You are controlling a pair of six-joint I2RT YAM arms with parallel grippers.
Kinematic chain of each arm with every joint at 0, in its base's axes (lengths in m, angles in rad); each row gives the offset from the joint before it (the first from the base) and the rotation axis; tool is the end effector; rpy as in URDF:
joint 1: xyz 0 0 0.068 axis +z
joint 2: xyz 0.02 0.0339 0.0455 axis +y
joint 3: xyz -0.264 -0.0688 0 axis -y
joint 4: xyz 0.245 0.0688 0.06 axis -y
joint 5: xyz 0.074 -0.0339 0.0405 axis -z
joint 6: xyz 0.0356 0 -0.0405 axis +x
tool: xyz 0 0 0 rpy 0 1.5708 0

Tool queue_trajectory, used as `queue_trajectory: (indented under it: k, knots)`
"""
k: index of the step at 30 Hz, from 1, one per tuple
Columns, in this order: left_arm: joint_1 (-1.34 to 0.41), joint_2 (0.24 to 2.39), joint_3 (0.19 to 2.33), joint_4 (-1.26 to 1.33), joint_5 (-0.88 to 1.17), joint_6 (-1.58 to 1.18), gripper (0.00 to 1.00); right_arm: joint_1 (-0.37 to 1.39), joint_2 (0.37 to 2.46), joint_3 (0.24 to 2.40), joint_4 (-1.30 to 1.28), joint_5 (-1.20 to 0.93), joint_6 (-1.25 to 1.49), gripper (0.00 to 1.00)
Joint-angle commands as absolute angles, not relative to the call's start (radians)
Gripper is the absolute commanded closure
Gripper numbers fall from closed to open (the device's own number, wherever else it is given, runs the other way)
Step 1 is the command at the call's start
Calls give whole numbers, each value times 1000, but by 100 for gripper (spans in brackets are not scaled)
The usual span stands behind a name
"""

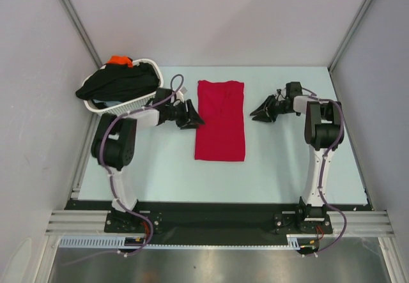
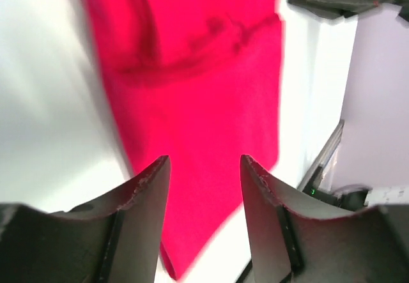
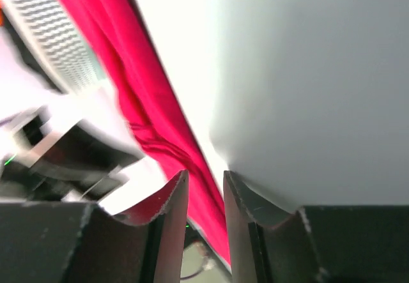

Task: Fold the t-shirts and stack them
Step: Fold the tshirt

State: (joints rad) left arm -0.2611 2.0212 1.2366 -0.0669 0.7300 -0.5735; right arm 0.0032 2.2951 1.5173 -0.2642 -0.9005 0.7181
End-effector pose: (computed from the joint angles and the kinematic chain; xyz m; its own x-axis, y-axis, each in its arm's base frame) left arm 0.3967 -0.1306 0.1449 -0.9452 -0.1659 -0.2812 0.1238 0.6148 -0.7789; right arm 0.4600 0.0294 0.0991 -0.9116 0.4058 0.0653 0.2689 0.4687 0.8415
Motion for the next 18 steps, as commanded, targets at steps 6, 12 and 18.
queue_trajectory:
  k: [6, 12, 18]
  knots:
    - [-370, 1693, 863, 220, 770, -762, 48, 152, 1952, 1338, -514, -804, 452, 64]
    - [-371, 1758, 634, 423, 746, -825, 52, 261, 1853, 1057, -253, -854, 615, 64]
    - [-353, 1718, 552, 335, 667, -738, 52, 210, 1845, 957, -293, -815, 508, 64]
